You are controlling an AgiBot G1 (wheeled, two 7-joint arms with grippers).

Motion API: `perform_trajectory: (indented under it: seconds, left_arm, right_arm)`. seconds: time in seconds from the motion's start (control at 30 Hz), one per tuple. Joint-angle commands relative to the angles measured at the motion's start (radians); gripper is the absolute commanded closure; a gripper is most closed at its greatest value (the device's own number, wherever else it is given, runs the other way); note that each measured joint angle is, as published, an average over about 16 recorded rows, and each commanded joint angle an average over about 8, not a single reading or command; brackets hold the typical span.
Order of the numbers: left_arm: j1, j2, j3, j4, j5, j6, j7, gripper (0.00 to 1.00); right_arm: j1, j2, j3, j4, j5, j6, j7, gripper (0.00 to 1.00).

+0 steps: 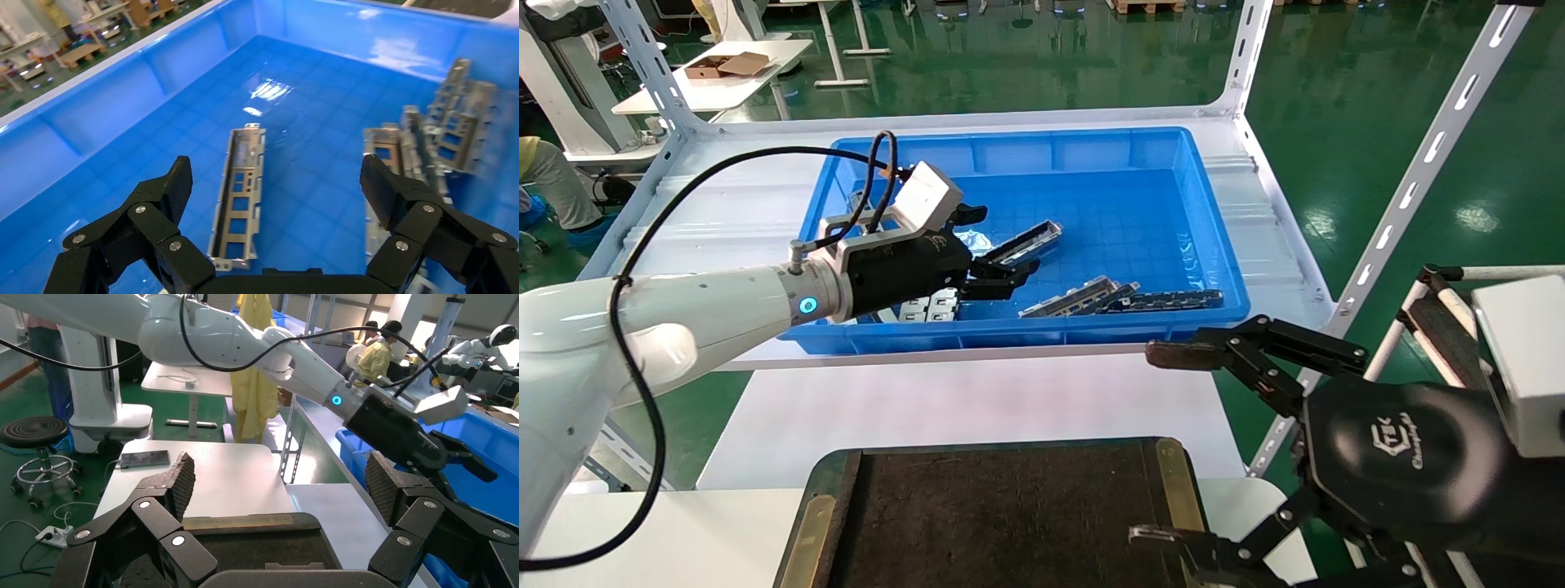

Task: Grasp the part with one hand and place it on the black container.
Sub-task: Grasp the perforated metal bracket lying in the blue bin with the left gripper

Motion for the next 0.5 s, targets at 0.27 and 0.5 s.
perform_trajectory:
  seconds: [0.27, 0.5]
  left_arm:
    - [-0.053, 0.073, 0.001, 0.151, 0.006, -0.075, 0.069, 0.0]
    - [-0.055, 0.088, 0.005, 0.18, 0.0, -0.113, 0.081, 0.0]
  right_arm:
    - [0.0, 0.0, -0.001, 0.0, 0.0, 0.0, 0.0, 0.0]
    - [0.0, 0.0, -0.001, 0.0, 0.001, 0.0, -0.001, 0.0]
